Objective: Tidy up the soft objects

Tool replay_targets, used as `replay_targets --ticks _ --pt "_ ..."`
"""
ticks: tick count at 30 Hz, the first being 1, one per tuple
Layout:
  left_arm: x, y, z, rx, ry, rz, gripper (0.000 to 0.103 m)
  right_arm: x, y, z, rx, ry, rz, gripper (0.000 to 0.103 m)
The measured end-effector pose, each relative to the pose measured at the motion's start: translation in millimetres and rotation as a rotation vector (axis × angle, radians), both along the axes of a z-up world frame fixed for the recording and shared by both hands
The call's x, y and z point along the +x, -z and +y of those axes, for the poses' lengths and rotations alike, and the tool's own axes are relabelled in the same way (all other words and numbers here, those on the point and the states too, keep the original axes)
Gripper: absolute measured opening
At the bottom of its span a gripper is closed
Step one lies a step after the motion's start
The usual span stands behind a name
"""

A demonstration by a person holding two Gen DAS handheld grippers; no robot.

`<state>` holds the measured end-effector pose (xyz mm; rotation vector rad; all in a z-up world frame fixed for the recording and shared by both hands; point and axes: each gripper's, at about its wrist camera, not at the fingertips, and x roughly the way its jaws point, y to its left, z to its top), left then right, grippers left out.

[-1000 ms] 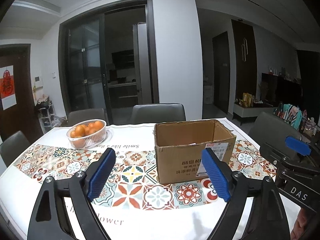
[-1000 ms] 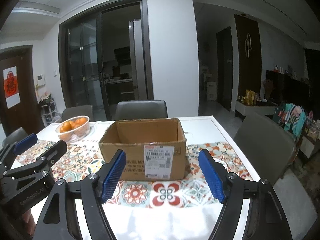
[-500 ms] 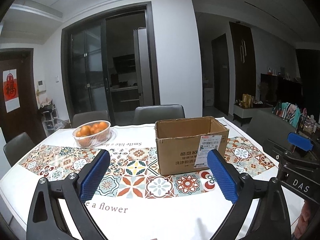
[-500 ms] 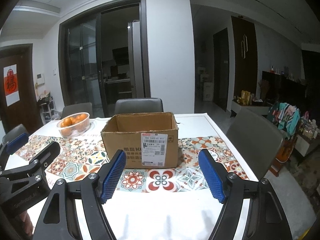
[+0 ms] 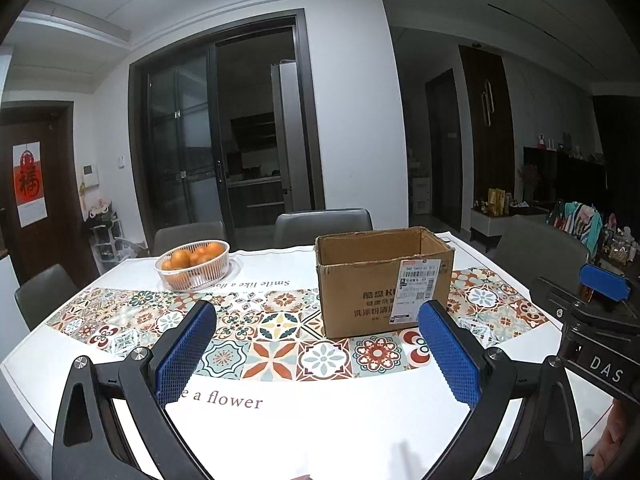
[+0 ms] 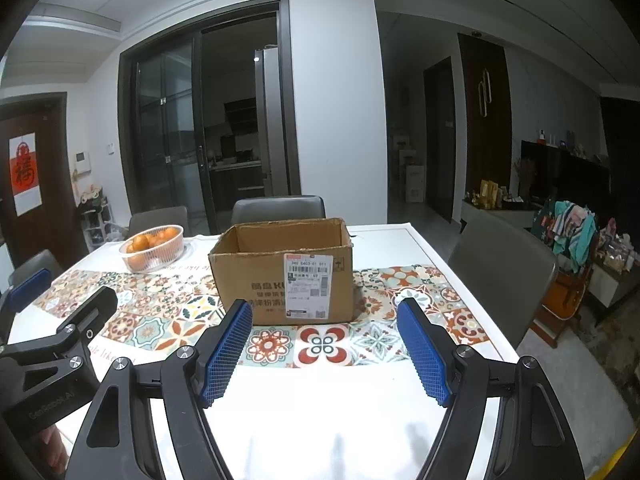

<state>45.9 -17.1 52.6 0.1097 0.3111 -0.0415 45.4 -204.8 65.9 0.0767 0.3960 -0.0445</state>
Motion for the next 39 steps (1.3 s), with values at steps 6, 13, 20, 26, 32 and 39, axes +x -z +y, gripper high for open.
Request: replay_targets --ticks 6,13,20,26,32,39 --pt "-4 1 1 0.002 0.005 -0.003 0.103 -8 3 -1 0.003 -0.001 0.006 0.076" --pt "-7 0 1 -0.007 0.011 0.000 0.103 -10 2 -1 0.004 -0.001 0.003 0.076" --pt "-8 0 2 -0.014 0.015 0.005 0.103 -12 2 -1 0.002 -0.001 0.004 0.076" --pt "-9 -1 1 -0.014 0.017 0.004 0.103 -12 3 -1 0.002 -0.001 0.003 0.076" --pt "-9 -1 -1 -0.009 0.019 0.004 0.103 -15 3 -1 0.002 0.000 0.003 0.076" --pt "-9 0 -1 -0.010 0.021 0.005 0.103 -20 4 -2 0.006 0.001 0.007 0.076"
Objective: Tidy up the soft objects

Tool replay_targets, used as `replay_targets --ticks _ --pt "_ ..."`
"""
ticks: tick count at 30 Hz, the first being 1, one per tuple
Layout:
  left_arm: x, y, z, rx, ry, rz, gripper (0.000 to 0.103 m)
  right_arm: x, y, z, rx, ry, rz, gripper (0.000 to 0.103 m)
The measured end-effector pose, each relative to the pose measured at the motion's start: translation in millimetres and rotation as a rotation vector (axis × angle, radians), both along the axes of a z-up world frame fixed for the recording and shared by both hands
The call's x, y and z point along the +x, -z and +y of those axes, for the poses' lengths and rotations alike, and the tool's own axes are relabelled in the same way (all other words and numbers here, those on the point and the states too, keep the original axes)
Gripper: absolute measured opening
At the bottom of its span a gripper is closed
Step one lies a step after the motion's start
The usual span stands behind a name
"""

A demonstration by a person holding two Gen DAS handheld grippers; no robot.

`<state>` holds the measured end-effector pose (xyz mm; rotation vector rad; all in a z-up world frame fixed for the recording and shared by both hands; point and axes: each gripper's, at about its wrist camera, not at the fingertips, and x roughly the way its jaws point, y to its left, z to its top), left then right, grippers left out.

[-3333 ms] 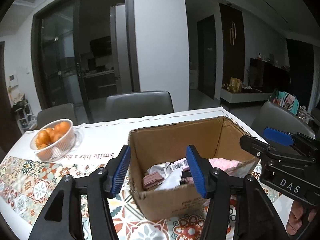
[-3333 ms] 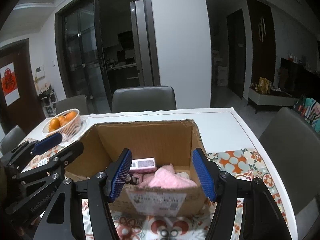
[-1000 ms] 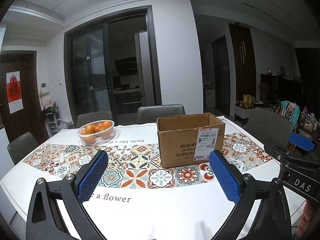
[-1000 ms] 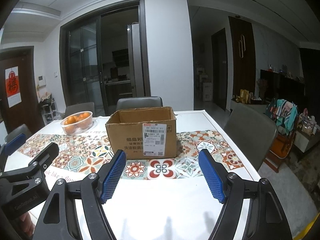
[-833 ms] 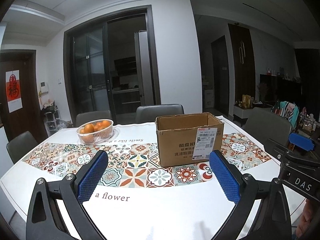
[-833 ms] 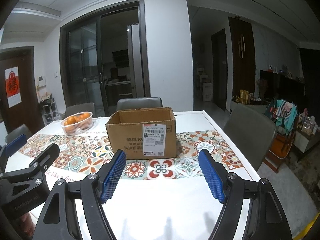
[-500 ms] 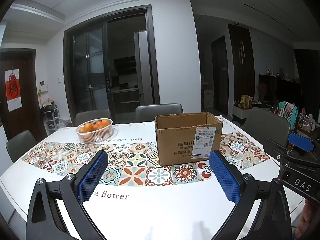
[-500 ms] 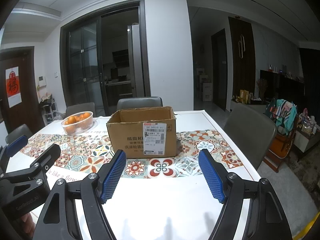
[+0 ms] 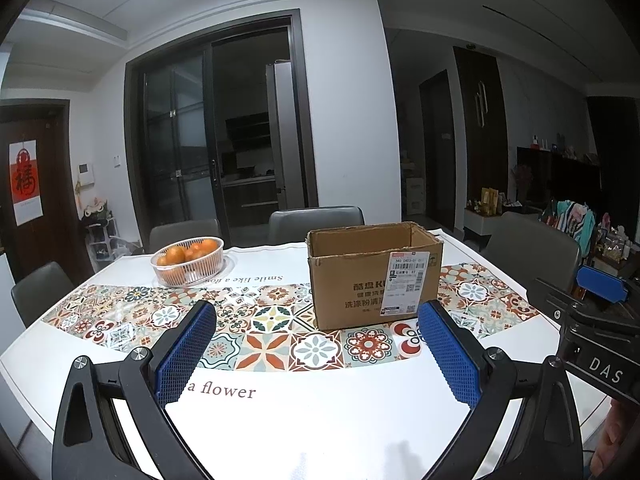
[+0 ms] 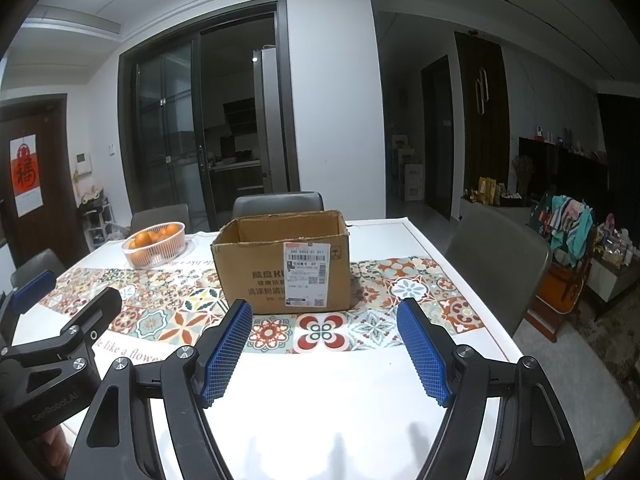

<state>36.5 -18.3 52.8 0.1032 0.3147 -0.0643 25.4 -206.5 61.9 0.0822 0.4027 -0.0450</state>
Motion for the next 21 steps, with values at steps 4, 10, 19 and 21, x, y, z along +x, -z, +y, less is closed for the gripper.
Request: replay_targets --ticks 4,10,19,21 --pt "0.6 0.5 -0.4 0.000 0.000 0.002 0.103 -0.8 0.2 -0.2 0.001 0.001 0.000 0.076" --pt "1.9 3.5 -1.1 0.000 0.002 0.005 0.103 -1.8 1.0 -1.3 0.003 0.001 0.003 0.076" --pt "3.9 6.5 -0.5 0.004 0.003 0.014 0.103 -0.5 4.3 -1.8 0.006 0.004 0.015 0.076" --pt "5.3 7.8 -0.7 0.005 0.006 0.020 0.103 0.4 4.4 -1.2 0.006 0.006 0.018 0.076"
